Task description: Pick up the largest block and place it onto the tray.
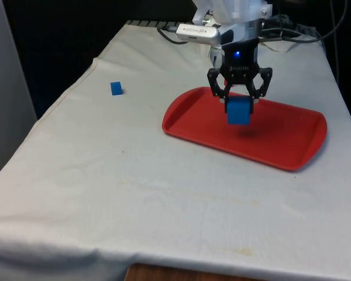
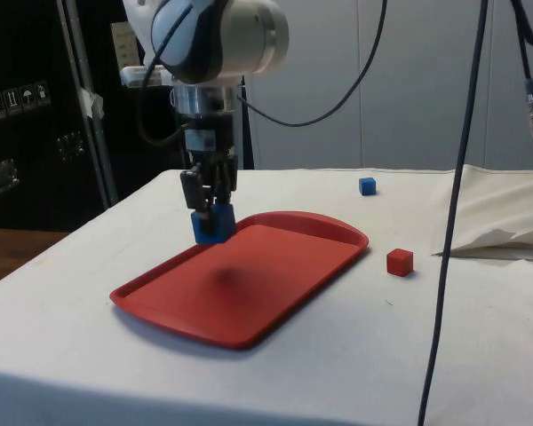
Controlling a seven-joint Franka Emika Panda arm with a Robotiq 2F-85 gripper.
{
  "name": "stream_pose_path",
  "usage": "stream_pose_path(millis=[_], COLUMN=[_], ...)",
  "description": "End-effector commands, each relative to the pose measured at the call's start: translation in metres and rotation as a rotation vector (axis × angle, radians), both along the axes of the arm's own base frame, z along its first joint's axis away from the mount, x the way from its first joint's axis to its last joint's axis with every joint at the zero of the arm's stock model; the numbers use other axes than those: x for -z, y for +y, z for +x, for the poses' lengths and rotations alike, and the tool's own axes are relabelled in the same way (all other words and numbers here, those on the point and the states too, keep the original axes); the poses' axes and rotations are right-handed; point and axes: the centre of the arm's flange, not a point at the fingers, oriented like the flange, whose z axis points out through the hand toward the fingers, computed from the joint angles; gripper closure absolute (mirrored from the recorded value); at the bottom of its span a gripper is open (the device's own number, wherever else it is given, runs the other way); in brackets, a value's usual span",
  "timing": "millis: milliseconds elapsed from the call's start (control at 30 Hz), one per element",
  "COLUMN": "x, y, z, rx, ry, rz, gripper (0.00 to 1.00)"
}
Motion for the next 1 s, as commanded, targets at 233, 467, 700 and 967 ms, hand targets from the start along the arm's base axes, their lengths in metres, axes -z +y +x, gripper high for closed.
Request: stream_pose_path(millis=[233,467,700,967], x=[0.004,0.016,0.027,0.036], y=[-0.003,-0.01,-0.021,-0.023], z=[-0.015,-0.039,-0.052,-0.058], rx=[-0.001,-0.01,-0.016,-0.019], ry=[-0.021,-0.046,-0.057,-0.085], rz=[0.004,-0.022,-0.048,-0.069], gripper=[0.99,0.99,0.99,0.99])
